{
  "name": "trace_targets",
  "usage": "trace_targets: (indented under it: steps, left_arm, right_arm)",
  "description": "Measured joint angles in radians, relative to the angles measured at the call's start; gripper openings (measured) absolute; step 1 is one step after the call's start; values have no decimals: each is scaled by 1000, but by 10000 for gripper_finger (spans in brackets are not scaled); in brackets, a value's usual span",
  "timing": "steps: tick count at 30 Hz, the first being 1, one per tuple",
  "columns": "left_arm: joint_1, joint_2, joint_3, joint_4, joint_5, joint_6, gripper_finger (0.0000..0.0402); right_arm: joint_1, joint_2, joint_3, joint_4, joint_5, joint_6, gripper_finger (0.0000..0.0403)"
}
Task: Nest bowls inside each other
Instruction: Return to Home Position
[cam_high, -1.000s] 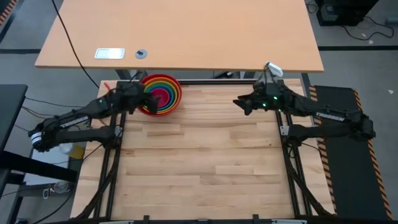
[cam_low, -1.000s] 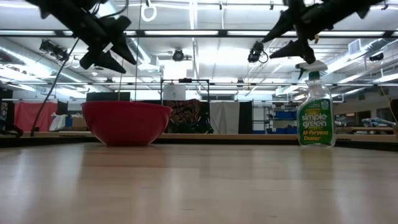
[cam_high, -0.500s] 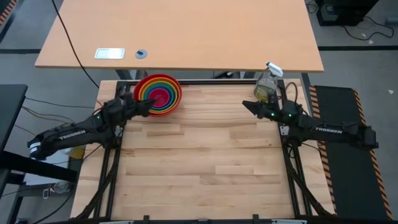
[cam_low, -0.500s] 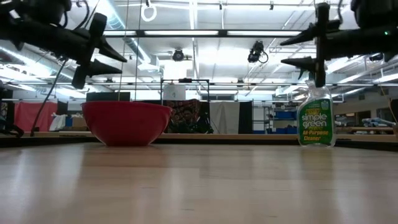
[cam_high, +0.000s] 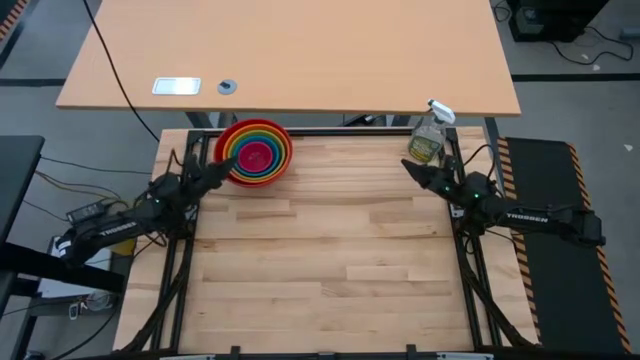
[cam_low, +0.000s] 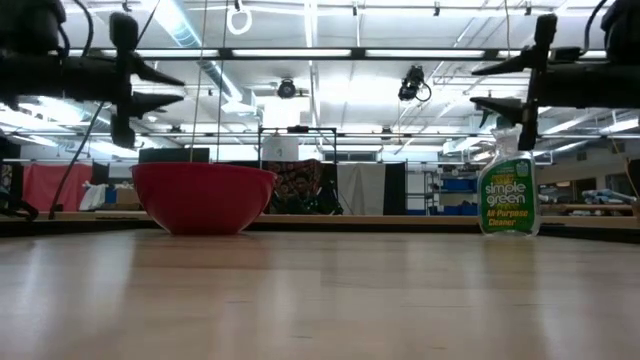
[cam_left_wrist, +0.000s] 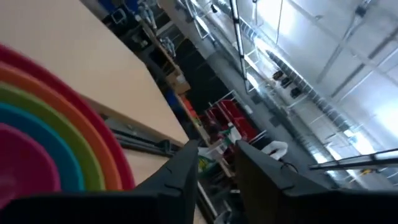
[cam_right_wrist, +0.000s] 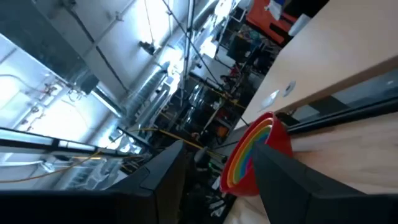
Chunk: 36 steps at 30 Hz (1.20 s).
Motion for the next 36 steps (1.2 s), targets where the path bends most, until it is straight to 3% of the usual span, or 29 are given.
trace_targets:
  steps: [3,13,22,28,33,36]
  left_arm:
    - [0,-31,-68,68,16,-30,99]
    - [-33,-45,-69,102,52,26,64]
    - [-46,-41,-70,-72,60,54,59]
    - [-46,-41,-70,-269,60,305,59]
    - [-43,-19,-70,-267,61,740,59]
    - [-43,-16,-70,-266,61,860,59]
  right_arm:
    - [0,-3,0,28,-15,-4,192]
    - [0,-8,0,139,-128,-34,192]
    - [0,-7,0,69,-152,-189,192]
    - [0,-7,0,-16,-176,-445,192]
    - [0,-7,0,-76,-171,-715,192]
    - [0,-7,0,-77,-171,-756,192]
